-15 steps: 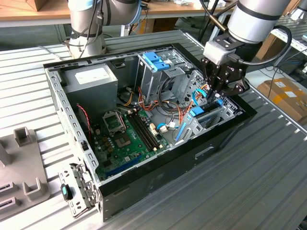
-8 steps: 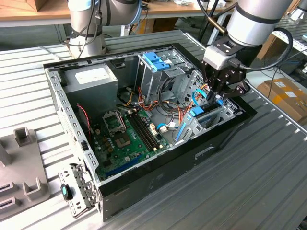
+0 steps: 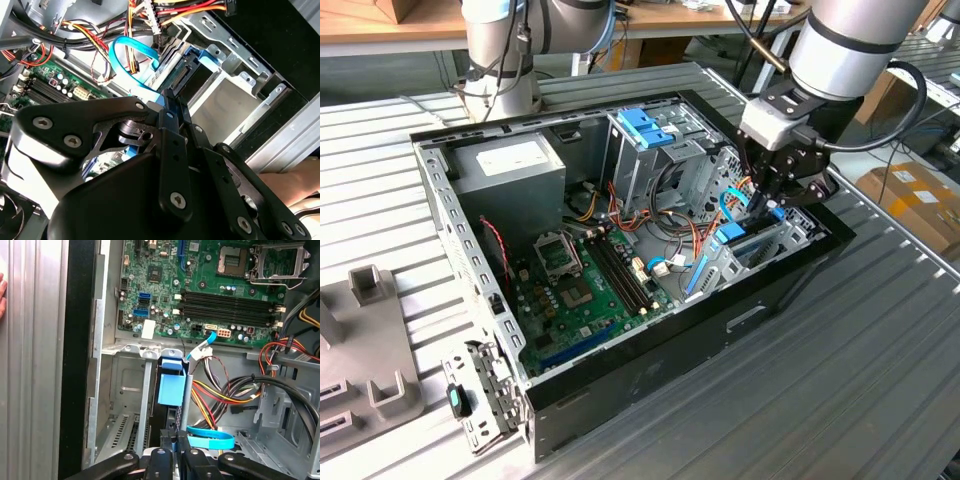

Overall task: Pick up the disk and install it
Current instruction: 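Insert the first disk wire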

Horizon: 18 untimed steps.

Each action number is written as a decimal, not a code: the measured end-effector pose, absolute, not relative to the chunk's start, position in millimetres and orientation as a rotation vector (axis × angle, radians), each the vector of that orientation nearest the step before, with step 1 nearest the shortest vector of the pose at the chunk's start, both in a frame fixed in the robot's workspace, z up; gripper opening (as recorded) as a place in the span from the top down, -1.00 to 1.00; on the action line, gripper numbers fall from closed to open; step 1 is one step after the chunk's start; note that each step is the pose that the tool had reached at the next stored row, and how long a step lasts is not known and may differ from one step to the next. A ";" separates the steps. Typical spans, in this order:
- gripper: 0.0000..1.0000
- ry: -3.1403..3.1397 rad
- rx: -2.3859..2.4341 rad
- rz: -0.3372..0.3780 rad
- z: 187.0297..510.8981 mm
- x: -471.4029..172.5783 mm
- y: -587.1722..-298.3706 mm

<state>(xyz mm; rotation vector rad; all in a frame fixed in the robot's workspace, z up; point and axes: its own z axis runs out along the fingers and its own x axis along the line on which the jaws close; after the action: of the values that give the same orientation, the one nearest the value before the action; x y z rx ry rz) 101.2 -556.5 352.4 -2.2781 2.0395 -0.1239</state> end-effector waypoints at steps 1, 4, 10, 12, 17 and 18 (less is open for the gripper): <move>0.68 2.039 -2.278 -0.124 352.4 101.1 -556.5; 0.68 2.037 -2.274 -0.116 352.0 101.1 -556.3; 0.68 2.034 -2.271 -0.110 350.8 101.9 -556.7; 0.68 2.035 -2.270 -0.111 350.8 102.8 -556.8; 0.68 2.034 -2.270 -0.110 349.4 102.3 -557.1; 0.68 2.035 -2.270 -0.110 349.4 102.3 -557.2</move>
<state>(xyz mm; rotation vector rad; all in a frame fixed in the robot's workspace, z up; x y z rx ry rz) 102.3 -557.2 349.4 -2.2701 2.0348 -0.1103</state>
